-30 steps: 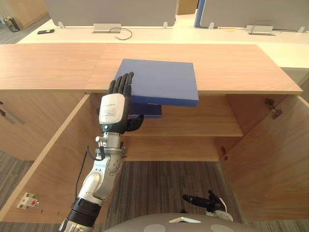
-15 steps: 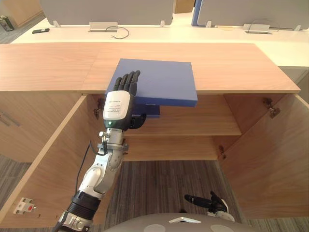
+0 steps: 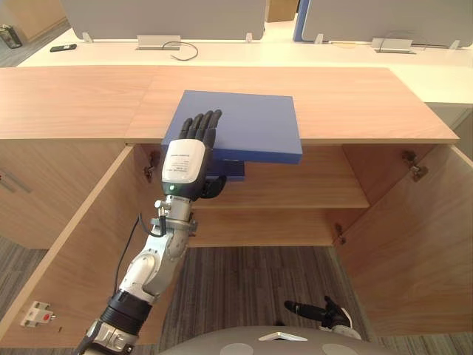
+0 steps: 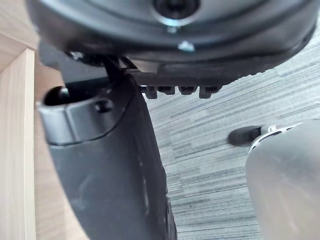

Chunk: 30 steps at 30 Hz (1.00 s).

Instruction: Walk over to the cabinet, pick up the folder, carry it to the office cabinet, place the folder inside the office cabinet, then close the office cabinet door

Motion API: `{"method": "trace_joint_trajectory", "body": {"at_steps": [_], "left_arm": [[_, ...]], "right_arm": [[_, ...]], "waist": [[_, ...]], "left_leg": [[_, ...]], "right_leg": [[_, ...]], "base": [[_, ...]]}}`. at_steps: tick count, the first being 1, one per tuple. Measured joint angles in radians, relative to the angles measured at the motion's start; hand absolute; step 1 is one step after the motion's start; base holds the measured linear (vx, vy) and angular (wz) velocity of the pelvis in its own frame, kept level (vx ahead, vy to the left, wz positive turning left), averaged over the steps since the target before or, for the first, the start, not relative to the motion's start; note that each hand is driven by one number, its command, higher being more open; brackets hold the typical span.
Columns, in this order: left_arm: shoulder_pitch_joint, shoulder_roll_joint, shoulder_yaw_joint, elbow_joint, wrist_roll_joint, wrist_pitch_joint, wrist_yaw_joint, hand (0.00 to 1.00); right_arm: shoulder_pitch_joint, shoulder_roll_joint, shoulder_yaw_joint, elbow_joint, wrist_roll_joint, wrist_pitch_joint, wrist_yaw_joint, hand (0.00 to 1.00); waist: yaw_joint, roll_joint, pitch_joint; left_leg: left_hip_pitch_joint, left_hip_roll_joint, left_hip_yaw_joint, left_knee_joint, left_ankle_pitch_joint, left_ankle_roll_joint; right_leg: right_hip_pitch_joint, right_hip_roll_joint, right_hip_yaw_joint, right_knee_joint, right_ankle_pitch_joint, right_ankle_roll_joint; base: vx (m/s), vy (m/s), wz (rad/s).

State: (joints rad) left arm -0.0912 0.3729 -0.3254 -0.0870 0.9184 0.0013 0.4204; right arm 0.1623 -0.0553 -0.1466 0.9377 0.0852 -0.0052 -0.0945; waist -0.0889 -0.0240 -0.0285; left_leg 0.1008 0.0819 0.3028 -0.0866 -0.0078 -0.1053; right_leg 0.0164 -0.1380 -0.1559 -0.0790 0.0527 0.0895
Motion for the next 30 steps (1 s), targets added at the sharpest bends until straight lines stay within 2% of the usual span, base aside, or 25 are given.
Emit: {"method": "trace_joint_trajectory", "body": {"at_steps": [5,6,11,14,21,27,30], "left_arm": [[-0.099,0.015,-0.015,0.087,0.000,0.001,-0.005,1.00],[-0.112,0.024,-0.014,0.100,0.000,0.002,-0.005,0.00],[-0.175,0.060,-0.020,0.160,0.038,0.004,-0.007,0.00],[-0.194,0.084,-0.021,0.169,0.045,0.005,-0.009,0.00],[-0.296,0.120,-0.021,0.180,0.115,0.001,0.011,0.00],[-0.300,0.111,-0.023,0.193,0.117,0.002,0.017,0.00],[-0.246,0.087,-0.030,0.100,0.117,0.025,-0.004,0.00]], "right_arm": [[0.008,-0.013,-0.001,0.011,0.000,0.000,0.000,1.00],[0.011,-0.013,-0.001,0.011,0.000,0.000,0.000,1.00],[0.031,-0.018,-0.003,0.014,0.001,0.000,-0.001,1.00],[0.039,-0.018,-0.011,0.031,0.005,0.001,0.000,1.00],[0.050,-0.019,-0.020,0.032,0.011,0.000,0.000,1.00],[0.050,-0.021,-0.027,0.043,0.019,0.000,0.000,1.00],[0.048,-0.020,-0.031,0.047,0.020,-0.001,-0.001,1.00]], "waist": [[-0.010,0.000,0.000],[-0.016,0.000,0.000],[-0.029,0.001,0.001],[-0.051,0.002,0.001],[-0.056,0.007,0.004],[-0.057,0.011,0.006],[-0.055,0.012,0.006]], "left_leg": [[0.007,0.000,0.005,-0.001,0.000,0.000],[0.007,0.000,0.006,-0.001,0.000,-0.001],[0.013,0.000,0.027,0.000,-0.006,-0.002],[0.013,-0.001,0.031,0.001,-0.009,-0.002],[0.021,-0.001,0.035,0.000,-0.010,-0.002],[0.024,-0.002,0.039,-0.001,-0.012,-0.002],[0.021,-0.002,0.036,0.000,-0.013,-0.001]], "right_leg": [[0.004,0.000,0.003,0.000,0.000,0.000],[0.004,0.000,0.005,0.000,0.000,0.000],[-0.001,0.002,0.024,0.000,0.003,0.002],[-0.004,0.001,0.026,0.000,0.004,0.003],[0.000,0.001,0.027,-0.006,0.005,0.003],[0.000,0.001,0.031,-0.006,0.005,0.003],[0.000,0.000,0.028,-0.002,0.005,0.003]], "base": [[0.00,0.000,-0.01],[0.00,0.000,-0.04],[-0.01,-0.005,-0.11],[-0.02,-0.017,-0.04],[-0.03,-0.019,-0.02],[-0.03,-0.024,-0.02],[0.00,-0.014,0.02]]}}
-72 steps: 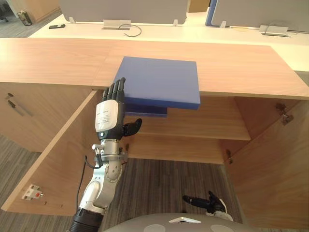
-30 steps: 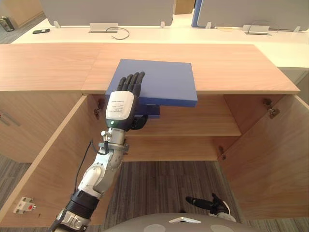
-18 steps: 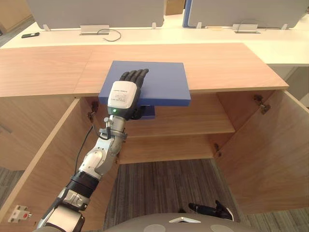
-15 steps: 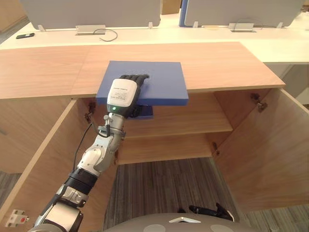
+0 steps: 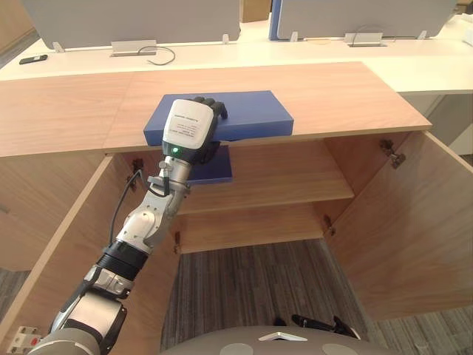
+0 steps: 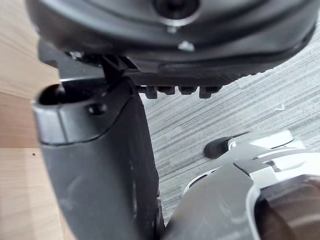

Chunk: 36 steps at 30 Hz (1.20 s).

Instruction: Walk over to the cabinet, pick up the folder, carry it to the office cabinet, place the folder inside the office cabinet, then close the office cabinet door

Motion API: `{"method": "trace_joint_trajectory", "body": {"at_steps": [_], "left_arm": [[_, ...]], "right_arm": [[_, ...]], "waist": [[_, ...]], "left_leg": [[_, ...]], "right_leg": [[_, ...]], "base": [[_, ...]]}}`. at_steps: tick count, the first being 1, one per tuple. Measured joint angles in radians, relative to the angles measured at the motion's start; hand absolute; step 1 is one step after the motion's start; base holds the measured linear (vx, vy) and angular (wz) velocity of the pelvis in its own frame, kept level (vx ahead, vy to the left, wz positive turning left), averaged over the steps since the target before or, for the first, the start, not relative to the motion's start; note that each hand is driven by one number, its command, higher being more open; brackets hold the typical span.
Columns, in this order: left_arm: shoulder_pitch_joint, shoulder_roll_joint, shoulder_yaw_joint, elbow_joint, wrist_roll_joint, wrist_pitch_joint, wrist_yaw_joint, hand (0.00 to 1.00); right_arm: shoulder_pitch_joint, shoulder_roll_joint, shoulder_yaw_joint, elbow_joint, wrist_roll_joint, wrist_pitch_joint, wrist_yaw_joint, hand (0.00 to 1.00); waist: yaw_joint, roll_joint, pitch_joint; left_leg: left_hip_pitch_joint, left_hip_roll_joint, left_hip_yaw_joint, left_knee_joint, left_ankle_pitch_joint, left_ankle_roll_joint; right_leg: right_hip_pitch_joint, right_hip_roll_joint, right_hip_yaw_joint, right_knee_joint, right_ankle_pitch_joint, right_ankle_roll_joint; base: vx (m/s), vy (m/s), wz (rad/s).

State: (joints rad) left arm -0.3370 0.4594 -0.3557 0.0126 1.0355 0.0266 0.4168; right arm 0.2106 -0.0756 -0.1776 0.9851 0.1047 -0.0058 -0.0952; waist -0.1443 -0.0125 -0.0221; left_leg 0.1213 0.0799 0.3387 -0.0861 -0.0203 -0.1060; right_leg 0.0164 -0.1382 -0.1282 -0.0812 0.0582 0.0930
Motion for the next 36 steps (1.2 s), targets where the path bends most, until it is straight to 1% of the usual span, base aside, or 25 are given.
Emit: {"method": "trace_joint_trajectory", "body": {"at_steps": [2,3,4,5,6,9,10,11,13,16,17,19,20,22,23,25,26,28,29,31,32,33,34,36], "left_arm": [[0.093,-0.029,-0.033,-0.162,-0.010,-0.013,-0.023,0.00],[0.118,-0.038,-0.043,-0.193,-0.011,-0.028,-0.029,0.00],[0.149,-0.051,-0.066,-0.235,-0.012,-0.045,-0.036,0.00],[0.178,-0.070,-0.097,-0.284,-0.030,-0.080,-0.053,0.00],[0.190,-0.077,-0.111,-0.305,-0.060,-0.099,-0.060,0.00],[0.239,-0.135,-0.152,-0.393,-0.217,-0.199,-0.098,0.00],[0.248,-0.148,-0.152,-0.406,-0.246,-0.209,-0.104,0.00],[0.275,-0.184,-0.152,-0.434,-0.333,-0.224,-0.118,0.00],[0.292,-0.202,-0.149,-0.445,-0.387,-0.223,-0.121,0.00],[0.350,-0.247,-0.121,-0.464,-0.556,-0.220,-0.122,0.00],[0.360,-0.255,-0.113,-0.469,-0.581,-0.218,-0.121,0.00],[0.399,-0.279,-0.080,-0.495,-0.731,-0.213,-0.114,0.00],[0.408,-0.284,-0.071,-0.495,-0.769,-0.212,-0.114,0.00],[0.455,-0.309,-0.031,-0.495,-0.904,-0.194,-0.112,0.00],[0.467,-0.315,-0.018,-0.495,-0.926,-0.191,-0.109,0.00],[0.499,-0.335,0.027,-0.495,-1.017,-0.172,-0.084,0.00],[0.506,-0.338,0.037,-0.495,-1.038,-0.172,-0.079,0.00],[0.514,-0.343,0.060,-0.495,-1.127,-0.171,-0.082,0.00],[0.526,-0.344,0.088,-0.503,-1.204,-0.171,-0.098,0.00],[0.540,-0.343,0.103,-0.520,-1.295,-0.171,-0.125,0.00],[0.544,-0.343,0.126,-0.531,-1.422,-0.171,-0.170,0.00],[0.544,-0.342,0.133,-0.531,-1.469,-0.172,-0.191,0.00],[0.544,-0.339,0.143,-0.531,-1.524,-0.174,-0.218,0.00],[0.545,-0.326,0.164,-0.531,-1.655,-0.173,-0.290,0.00]], "right_arm": [[0.003,0.002,-0.010,0.004,0.000,0.000,0.000,1.00],[0.003,0.002,-0.010,0.004,0.000,0.000,-0.001,1.00],[0.003,0.002,-0.010,0.004,0.000,0.000,-0.001,1.00],[0.003,0.002,-0.010,0.004,0.000,0.000,-0.001,1.00],[0.003,0.002,-0.010,0.004,0.000,0.000,-0.001,1.00],[0.004,0.002,-0.010,0.004,0.000,0.000,-0.001,1.00],[0.004,0.002,-0.010,0.004,0.000,0.000,-0.001,1.00],[0.009,-0.001,-0.010,0.004,0.000,-0.001,-0.001,1.00],[0.011,-0.004,-0.010,0.004,0.000,-0.001,-0.002,1.00],[0.013,-0.008,-0.006,0.004,0.000,0.000,-0.004,1.00],[0.012,-0.008,-0.005,0.003,0.000,0.000,-0.004,1.00],[0.011,-0.008,0.005,-0.011,0.025,0.000,-0.010,1.00],[0.017,-0.008,0.007,-0.023,0.035,0.000,-0.015,1.00],[0.049,-0.003,0.025,-0.102,0.082,0.000,-0.030,1.00],[0.054,0.002,0.027,-0.123,0.093,0.000,-0.033,1.00],[0.060,0.030,0.030,-0.208,0.130,0.000,-0.043,1.00],[0.060,0.037,0.029,-0.231,0.139,0.000,-0.043,1.00],[0.072,0.057,0.029,-0.331,0.157,0.000,-0.049,1.00],[0.087,0.075,0.029,-0.468,0.159,0.000,-0.051,1.00],[0.095,0.085,0.026,-0.572,0.185,0.000,-0.051,1.00],[0.102,0.091,0.013,-0.691,0.234,-0.002,-0.046,1.00],[0.102,0.092,0.005,-0.734,0.258,-0.003,-0.041,1.00],[0.104,0.092,-0.015,-0.823,0.286,-0.006,-0.038,1.00],[0.111,0.094,-0.056,-0.941,0.407,-0.032,0.005,1.00]], "waist": [[0.008,-0.001,0.001],[0.010,-0.001,0.001],[0.011,-0.001,0.001],[0.015,-0.001,0.001],[0.016,-0.001,0.001],[0.020,0.002,-0.001],[0.020,0.003,-0.002],[0.022,0.009,-0.006],[0.026,0.013,-0.008],[0.036,0.018,-0.011],[0.036,0.019,-0.012],[0.043,0.018,-0.013],[0.046,0.017,-0.013],[0.052,0.018,-0.013],[0.051,0.018,-0.013],[0.051,0.006,-0.006],[0.052,0.003,-0.006],[0.056,0.000,-0.004],[0.057,0.000,-0.004],[0.055,0.000,-0.004],[0.057,-0.001,-0.004],[0.057,-0.001,-0.004],[0.057,-0.001,-0.004],[0.055,-0.001,-0.003]], "left_leg": [[-0.012,0.000,-0.004,0.000,0.000,0.000],[-0.012,0.000,-0.004,0.001,0.000,0.000],[-0.012,0.000,-0.005,0.001,-0.001,0.000],[-0.013,0.000,-0.006,0.001,-0.002,0.000],[-0.013,0.000,-0.006,0.001,-0.002,0.001],[-0.012,0.000,-0.005,0.000,-0.003,0.002],[-0.012,0.000,-0.005,-0.002,-0.004,0.001],[-0.012,0.001,-0.005,-0.003,-0.004,0.001],[-0.011,0.001,-0.005,-0.003,-0.003,0.001],[-0.011,0.002,-0.006,-0.003,-0.003,0.002],[-0.011,0.001,-0.006,-0.003,-0.002,0.002],[-0.011,0.002,-0.006,-0.003,-0.002,0.003],[-0.011,0.002,-0.006,-0.003,-0.002,0.003],[-0.011,0.001,-0.005,0.000,-0.001,0.004],[-0.011,0.002,-0.004,0.000,-0.001,0.004],[-0.011,0.003,-0.004,0.001,0.000,0.005],[-0.011,0.003,-0.004,0.001,0.000,0.005],[-0.011,0.002,-0.003,0.001,0.000,0.005],[-0.010,0.001,-0.002,0.001,0.000,0.005],[-0.009,0.001,0.002,0.001,-0.001,0.006],[-0.009,0.001,0.003,0.001,-0.001,0.006],[-0.008,0.001,0.003,0.001,-0.002,0.006],[-0.006,0.001,0.006,0.002,-0.003,0.006],[-0.003,0.001,0.012,0.002,-0.004,0.005]], "right_leg": [[-0.004,0.000,-0.001,0.002,0.001,0.001],[-0.004,0.000,-0.001,0.002,0.001,0.001],[-0.002,0.000,-0.001,0.002,0.001,0.001],[-0.002,0.000,-0.001,0.002,0.001,0.001],[-0.002,0.000,-0.001,0.002,0.001,0.001],[-0.003,0.000,0.003,0.002,0.000,0.002],[-0.003,0.001,0.004,0.002,0.000,0.002],[-0.004,0.001,0.007,0.002,-0.001,0.003],[-0.004,0.002,0.008,0.002,-0.001,0.004],[-0.010,0.002,0.012,0.020,-0.010,0.009],[-0.012,0.001,0.012,0.024,-0.012,0.009],[-0.014,0.001,0.013,0.028,-0.014,0.010],[-0.014,0.001,0.013,0.028,-0.014,0.010],[-0.014,0.003,0.012,0.028,-0.013,0.011],[-0.015,0.003,0.012,0.028,-0.013,0.011],[-0.015,0.005,0.013,0.029,-0.012,0.012],[-0.015,0.005,0.013,0.029,-0.011,0.013],[-0.015,0.003,0.014,0.029,-0.010,0.015],[-0.015,0.002,0.018,0.030,-0.008,0.017],[-0.017,0.003,0.022,0.030,-0.007,0.018],[-0.017,0.003,0.022,0.030,-0.006,0.019],[-0.017,0.003,0.023,0.030,-0.006,0.019],[-0.017,0.003,0.025,0.031,-0.006,0.020],[-0.017,0.003,0.028,0.030,-0.006,0.020]], "base": [[0.02,-0.025,0.06],[0.01,-0.023,0.05],[0.00,0.000,0.00],[0.00,0.000,0.00],[0.00,0.000,0.00],[0.00,0.000,-0.02],[0.00,0.000,-0.04],[0.00,0.000,-0.03],[0.00,0.000,0.00],[0.00,0.000,0.00],[0.00,0.000,0.00],[0.00,0.000,0.00],[0.00,0.000,0.00],[0.00,0.000,0.00],[0.00,0.000,0.00],[-0.03,-0.032,-0.01],[-0.03,-0.026,0.00],[0.00,0.000,0.00],[-0.02,-0.007,-0.03],[-0.02,-0.012,-0.05],[0.00,0.000,0.00],[-0.03,-0.026,-0.03],[-0.03,-0.020,-0.06],[-0.03,-0.020,-0.09]]}}
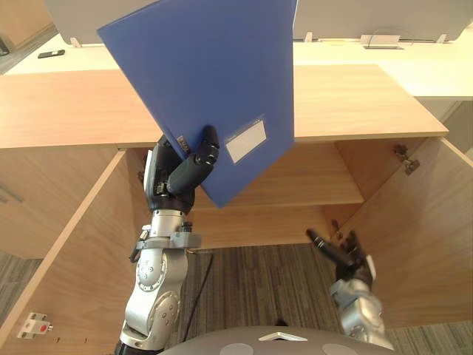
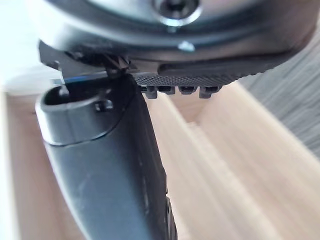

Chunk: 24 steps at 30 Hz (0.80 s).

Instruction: Walk over to the cabinet, pick up the folder, carry it to the office cabinet, place the folder inside the office cabinet, then close the office cabinet door

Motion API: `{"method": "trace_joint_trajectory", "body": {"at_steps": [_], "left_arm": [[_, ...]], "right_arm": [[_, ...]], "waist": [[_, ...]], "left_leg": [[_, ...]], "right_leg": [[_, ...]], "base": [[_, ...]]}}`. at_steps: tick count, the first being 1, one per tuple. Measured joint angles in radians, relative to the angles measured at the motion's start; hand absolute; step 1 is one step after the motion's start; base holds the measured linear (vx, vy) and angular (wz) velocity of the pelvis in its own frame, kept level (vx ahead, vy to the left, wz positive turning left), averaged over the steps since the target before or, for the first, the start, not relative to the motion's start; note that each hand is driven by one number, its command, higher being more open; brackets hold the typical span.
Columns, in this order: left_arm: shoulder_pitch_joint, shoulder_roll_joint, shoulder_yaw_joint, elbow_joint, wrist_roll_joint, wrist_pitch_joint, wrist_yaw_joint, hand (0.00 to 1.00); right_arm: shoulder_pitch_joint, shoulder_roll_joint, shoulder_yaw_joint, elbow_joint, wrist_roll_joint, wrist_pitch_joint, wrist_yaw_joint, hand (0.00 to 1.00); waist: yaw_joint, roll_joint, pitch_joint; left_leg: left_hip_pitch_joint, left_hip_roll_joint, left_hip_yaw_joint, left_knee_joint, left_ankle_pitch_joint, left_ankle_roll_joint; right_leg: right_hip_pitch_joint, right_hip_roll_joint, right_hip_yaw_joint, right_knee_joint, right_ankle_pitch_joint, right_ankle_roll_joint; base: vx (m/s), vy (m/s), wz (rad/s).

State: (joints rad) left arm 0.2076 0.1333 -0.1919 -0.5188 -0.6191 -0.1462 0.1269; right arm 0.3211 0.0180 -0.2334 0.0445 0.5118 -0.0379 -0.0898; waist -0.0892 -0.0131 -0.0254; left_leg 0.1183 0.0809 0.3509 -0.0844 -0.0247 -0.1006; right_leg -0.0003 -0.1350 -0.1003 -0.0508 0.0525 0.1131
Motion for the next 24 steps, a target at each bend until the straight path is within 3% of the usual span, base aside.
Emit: {"method": "trace_joint_trajectory", "body": {"at_steps": [4,5,10,13,18,24], "left_arm": [[0.000,0.013,0.042,0.000,-0.186,0.004,-0.118,0.00],[0.000,0.013,0.055,0.000,-0.234,0.008,-0.152,0.00],[-0.006,0.017,0.079,0.040,-0.284,0.020,-0.248,0.00],[-0.026,0.030,0.079,0.104,-0.296,0.037,-0.305,0.00],[-0.124,0.073,0.041,0.266,-0.293,0.063,-0.380,0.00],[-0.173,0.092,0.003,0.326,-0.278,0.065,-0.407,0.00]], "right_arm": [[-0.005,0.012,-0.102,-0.224,0.219,-0.050,0.095,1.00],[-0.016,0.017,-0.126,-0.275,0.264,-0.086,0.126,1.00],[-0.137,-0.007,-0.165,-0.426,0.322,-0.155,0.208,1.00],[-0.220,-0.089,-0.136,-0.440,0.333,-0.154,0.260,1.00],[-0.461,-0.337,0.041,-0.381,0.308,-0.114,0.412,1.00],[-0.606,-0.467,0.132,-0.160,0.280,-0.053,0.487,1.00]], "waist": [[-0.005,0.003,0.002],[-0.007,0.003,0.004],[-0.024,0.004,0.019],[-0.023,0.007,0.023],[-0.016,0.014,0.031],[0.007,0.012,0.033]], "left_leg": [[0.014,0.001,0.021,0.000,-0.007,-0.001],[0.016,0.001,0.025,0.000,-0.009,0.000],[0.031,0.001,0.034,0.000,-0.013,0.002],[0.032,0.000,0.034,0.000,-0.013,0.002],[0.033,-0.002,0.026,0.001,-0.010,0.004],[0.027,0.000,0.004,0.011,-0.011,0.005]], "right_leg": [[0.002,0.003,0.020,0.000,0.000,0.000],[0.002,0.003,0.024,0.000,0.001,0.001],[0.011,0.002,0.028,0.000,0.005,0.007],[0.013,-0.001,0.028,0.000,0.007,0.011],[0.016,0.000,0.021,0.005,0.008,0.013],[0.019,-0.002,-0.005,0.017,0.014,0.022]], "base": [[-0.02,-0.020,-0.15],[-0.02,-0.014,-0.09],[-0.04,-0.023,-0.07],[-0.04,-0.022,0.01],[-0.04,-0.029,0.05],[-0.02,-0.022,0.10]]}}
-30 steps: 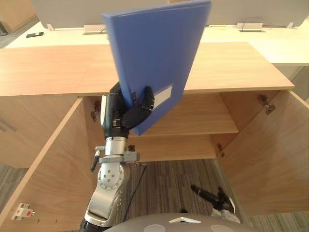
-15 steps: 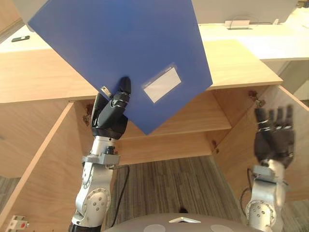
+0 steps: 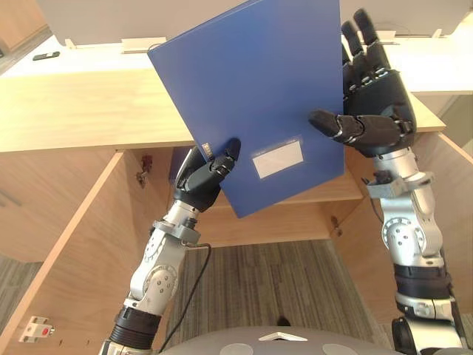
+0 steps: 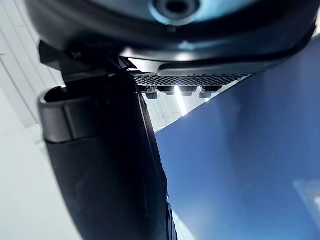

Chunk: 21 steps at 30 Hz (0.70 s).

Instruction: Walk over to the cabinet, pick up the folder, carry it to the office cabinet, place the folder inside the office cabinet, then close the office cabinet door

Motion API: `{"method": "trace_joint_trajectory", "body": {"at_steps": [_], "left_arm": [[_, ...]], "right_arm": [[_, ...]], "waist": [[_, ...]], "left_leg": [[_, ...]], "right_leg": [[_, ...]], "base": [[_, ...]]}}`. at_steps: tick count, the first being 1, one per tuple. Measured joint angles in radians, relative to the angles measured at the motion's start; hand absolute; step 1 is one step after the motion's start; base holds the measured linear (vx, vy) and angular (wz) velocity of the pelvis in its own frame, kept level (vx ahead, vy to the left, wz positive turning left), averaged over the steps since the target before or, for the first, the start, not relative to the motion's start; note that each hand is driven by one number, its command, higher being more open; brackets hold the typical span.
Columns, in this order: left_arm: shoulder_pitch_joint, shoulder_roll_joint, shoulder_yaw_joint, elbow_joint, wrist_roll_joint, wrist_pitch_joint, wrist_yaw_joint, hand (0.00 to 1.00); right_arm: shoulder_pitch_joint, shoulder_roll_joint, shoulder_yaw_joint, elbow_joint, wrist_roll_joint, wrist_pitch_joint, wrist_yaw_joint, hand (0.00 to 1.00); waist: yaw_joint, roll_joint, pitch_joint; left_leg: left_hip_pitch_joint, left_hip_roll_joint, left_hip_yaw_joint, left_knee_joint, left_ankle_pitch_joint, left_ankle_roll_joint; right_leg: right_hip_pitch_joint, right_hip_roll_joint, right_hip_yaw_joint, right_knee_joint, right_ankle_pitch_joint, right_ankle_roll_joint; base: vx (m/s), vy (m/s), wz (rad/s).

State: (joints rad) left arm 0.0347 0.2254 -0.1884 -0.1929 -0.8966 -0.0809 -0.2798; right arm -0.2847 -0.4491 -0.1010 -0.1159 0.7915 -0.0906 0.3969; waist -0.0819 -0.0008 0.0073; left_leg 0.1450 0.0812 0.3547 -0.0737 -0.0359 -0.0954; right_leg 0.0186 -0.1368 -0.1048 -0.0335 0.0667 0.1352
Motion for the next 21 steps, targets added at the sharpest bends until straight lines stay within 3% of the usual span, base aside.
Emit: {"method": "trace_joint_trajectory", "body": {"at_steps": [7,13,14,21], "left_arm": [[-0.030,0.038,0.000,0.049,0.003,-0.001,-0.024,0.00],[-0.065,0.061,-0.003,0.086,0.003,-0.004,-0.028,0.00],[-0.065,0.066,-0.004,0.089,0.003,-0.004,-0.028,0.00],[-0.065,0.131,-0.006,0.091,0.001,-0.003,-0.029,0.00]], "right_arm": [[-0.080,-0.127,0.140,0.176,0.002,0.057,0.036,1.00],[-0.203,-0.198,0.265,0.331,0.003,0.071,0.061,1.00],[-0.212,-0.201,0.280,0.346,0.004,0.076,0.063,0.00],[-0.244,-0.228,0.378,0.395,0.000,0.106,0.102,0.00]], "waist": [[0.002,-0.001,0.001],[-0.003,-0.003,0.002],[-0.003,-0.003,0.002],[-0.001,-0.005,0.002]], "left_leg": [[-0.002,-0.001,-0.007,0.002,-0.002,0.003],[-0.030,-0.001,-0.020,0.037,-0.011,0.011],[-0.031,-0.001,-0.020,0.038,-0.011,0.012],[-0.039,-0.001,-0.015,0.055,-0.015,0.012]], "right_leg": [[0.000,-0.003,-0.003,0.005,0.008,0.008],[-0.002,-0.016,-0.004,-0.008,0.017,-0.004],[-0.002,-0.016,-0.004,-0.011,0.019,-0.007],[-0.001,-0.016,-0.001,-0.026,0.028,-0.021]], "base": [[-0.01,-0.006,0.02],[-0.04,-0.025,0.05],[-0.05,-0.028,-0.02],[-0.06,-0.038,-0.04]]}}
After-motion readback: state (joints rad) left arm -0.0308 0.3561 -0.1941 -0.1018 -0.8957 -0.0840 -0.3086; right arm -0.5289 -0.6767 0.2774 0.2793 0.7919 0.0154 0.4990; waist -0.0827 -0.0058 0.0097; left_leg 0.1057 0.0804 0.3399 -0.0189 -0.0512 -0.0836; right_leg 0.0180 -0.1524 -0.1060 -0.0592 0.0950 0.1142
